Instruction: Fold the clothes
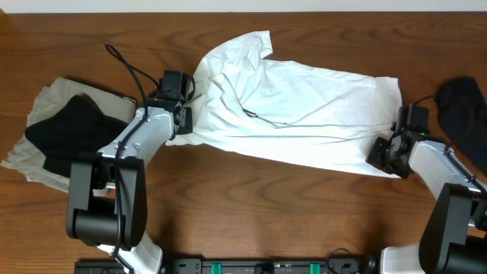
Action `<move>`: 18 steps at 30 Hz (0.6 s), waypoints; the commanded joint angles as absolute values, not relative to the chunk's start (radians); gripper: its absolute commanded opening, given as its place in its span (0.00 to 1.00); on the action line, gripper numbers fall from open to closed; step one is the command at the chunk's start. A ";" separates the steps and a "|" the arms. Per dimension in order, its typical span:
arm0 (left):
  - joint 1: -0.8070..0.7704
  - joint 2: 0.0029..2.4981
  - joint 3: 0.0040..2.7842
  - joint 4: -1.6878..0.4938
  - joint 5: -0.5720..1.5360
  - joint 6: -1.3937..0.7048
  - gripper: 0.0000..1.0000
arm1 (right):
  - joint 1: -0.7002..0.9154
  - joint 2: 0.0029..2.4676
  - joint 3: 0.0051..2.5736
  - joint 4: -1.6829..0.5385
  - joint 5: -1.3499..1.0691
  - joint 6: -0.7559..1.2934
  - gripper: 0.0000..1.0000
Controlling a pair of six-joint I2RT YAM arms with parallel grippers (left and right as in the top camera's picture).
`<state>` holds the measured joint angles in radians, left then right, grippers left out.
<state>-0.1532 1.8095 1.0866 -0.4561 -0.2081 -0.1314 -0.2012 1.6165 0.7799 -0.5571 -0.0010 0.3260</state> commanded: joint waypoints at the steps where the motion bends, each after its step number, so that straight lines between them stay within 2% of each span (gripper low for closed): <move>1: -0.150 1.813 1.084 -0.474 -0.183 -0.136 0.43 | -0.209 1.666 0.731 -0.587 0.078 0.336 0.01; 9: -0.153 1.692 1.084 -0.485 -0.181 -0.136 0.43 | -0.210 1.666 0.731 -0.583 0.084 0.337 0.01; 15: -0.182 1.589 1.084 -0.469 -0.019 -0.125 0.43 | -0.212 1.666 0.731 -0.576 0.185 0.423 0.01; 18: -0.210 1.600 1.084 -0.461 -0.007 -0.118 0.43 | -0.217 1.666 0.731 -0.577 0.187 0.442 0.01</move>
<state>-0.1879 1.5826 1.0863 -0.4595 -0.0708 -0.1303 -0.2001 1.6165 0.7799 -0.5575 0.0593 0.3920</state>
